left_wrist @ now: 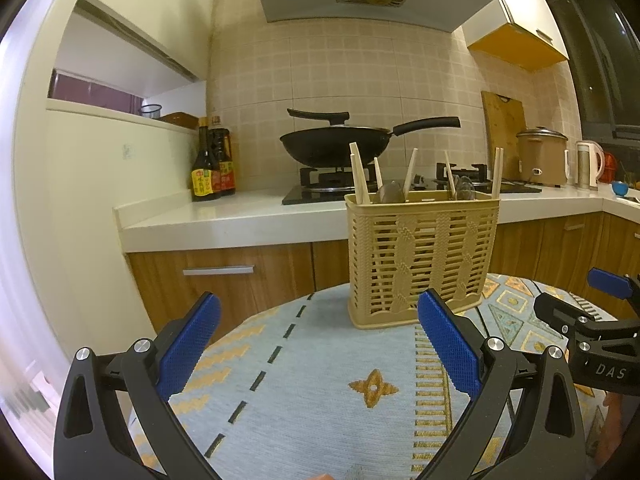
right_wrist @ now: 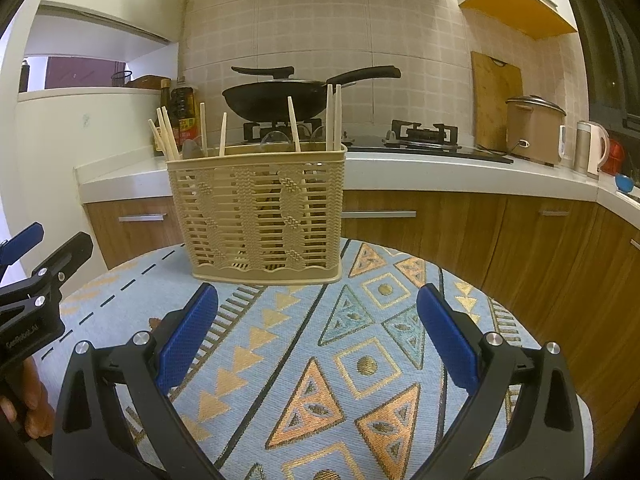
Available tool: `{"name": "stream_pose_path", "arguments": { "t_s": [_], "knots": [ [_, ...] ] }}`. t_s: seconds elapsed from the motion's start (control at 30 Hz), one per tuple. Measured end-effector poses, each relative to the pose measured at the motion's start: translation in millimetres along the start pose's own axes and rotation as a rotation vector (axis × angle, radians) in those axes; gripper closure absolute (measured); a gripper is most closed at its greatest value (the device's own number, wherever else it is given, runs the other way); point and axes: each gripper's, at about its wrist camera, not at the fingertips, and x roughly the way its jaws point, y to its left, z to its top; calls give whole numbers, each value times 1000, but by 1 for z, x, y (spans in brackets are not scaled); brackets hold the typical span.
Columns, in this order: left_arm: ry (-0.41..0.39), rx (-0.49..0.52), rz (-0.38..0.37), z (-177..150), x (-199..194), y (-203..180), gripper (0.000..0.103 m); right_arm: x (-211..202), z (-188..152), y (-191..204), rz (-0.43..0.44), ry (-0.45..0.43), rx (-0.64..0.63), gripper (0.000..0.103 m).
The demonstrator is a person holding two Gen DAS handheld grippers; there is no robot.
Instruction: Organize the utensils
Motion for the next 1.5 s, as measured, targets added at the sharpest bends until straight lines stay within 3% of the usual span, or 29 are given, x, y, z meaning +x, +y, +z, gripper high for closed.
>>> {"name": "stream_pose_path", "arguments": {
  "t_s": [1.5],
  "knots": [
    [16, 3, -12, -3, 2, -2, 8, -1, -1, 1, 5, -4, -2, 8]
  ]
}}
